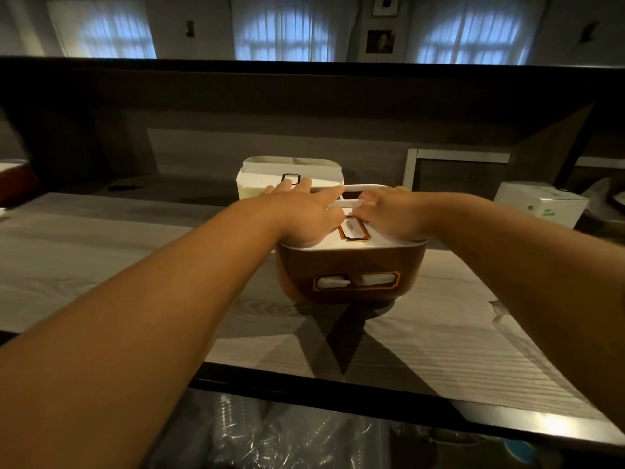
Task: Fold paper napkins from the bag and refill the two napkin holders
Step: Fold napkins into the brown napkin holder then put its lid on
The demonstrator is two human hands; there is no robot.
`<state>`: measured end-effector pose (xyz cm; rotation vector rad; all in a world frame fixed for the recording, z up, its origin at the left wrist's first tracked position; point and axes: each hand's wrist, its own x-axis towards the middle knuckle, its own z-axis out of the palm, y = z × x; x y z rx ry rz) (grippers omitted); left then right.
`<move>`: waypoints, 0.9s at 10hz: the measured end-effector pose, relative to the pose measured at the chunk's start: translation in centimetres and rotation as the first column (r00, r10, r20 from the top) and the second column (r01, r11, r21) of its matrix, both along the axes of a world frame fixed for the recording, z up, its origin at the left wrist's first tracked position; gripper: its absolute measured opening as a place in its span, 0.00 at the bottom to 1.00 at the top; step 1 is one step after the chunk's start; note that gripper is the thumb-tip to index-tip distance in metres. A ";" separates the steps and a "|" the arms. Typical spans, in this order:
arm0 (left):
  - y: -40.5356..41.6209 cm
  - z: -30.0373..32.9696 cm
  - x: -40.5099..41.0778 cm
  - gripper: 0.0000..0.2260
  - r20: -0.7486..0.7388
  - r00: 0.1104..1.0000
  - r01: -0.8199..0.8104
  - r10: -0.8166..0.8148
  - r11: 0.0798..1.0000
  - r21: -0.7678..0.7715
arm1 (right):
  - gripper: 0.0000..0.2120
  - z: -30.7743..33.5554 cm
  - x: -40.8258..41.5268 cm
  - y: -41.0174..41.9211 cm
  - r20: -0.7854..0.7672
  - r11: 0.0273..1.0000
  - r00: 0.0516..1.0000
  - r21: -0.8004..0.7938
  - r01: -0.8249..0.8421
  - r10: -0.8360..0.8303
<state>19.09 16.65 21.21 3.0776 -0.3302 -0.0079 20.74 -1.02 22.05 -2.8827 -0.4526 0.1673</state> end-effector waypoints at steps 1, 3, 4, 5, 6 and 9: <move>0.1 0.1 0.0 0.25 -0.009 1.000 0.011 -0.011 1.000 -0.003 | 0.17 0.4 -0.8 0.1 0.035 0.998 0.998 -0.036 -0.052 0.053; -0.2 -0.2 -0.3 0.30 0.080 0.994 -0.059 0.072 0.987 -0.152 | 0.18 0.1 -1.5 -0.7 0.215 0.996 0.976 -0.089 0.004 0.015; 0.3 0.0 -0.5 0.27 0.074 0.962 -0.179 0.261 0.815 -0.552 | 0.20 0.7 -1.7 -0.6 0.120 0.986 0.987 0.140 0.089 -0.106; 0.9 0.2 -0.7 0.20 0.033 0.940 -0.249 0.340 0.748 -0.615 | 0.20 0.3 -1.0 -0.8 0.199 0.977 0.971 0.190 0.093 -0.131; 0.9 0.2 -0.8 0.18 0.036 0.947 -0.228 0.320 0.744 -0.628 | 0.23 0.3 -1.0 -0.9 0.236 0.971 0.950 0.170 0.168 -0.205; 1.3 0.7 -0.8 0.14 -0.007 0.927 -0.263 0.376 0.635 -0.726 | 0.18 0.1 0.6 -1.3 0.155 0.968 0.956 0.034 0.247 -0.249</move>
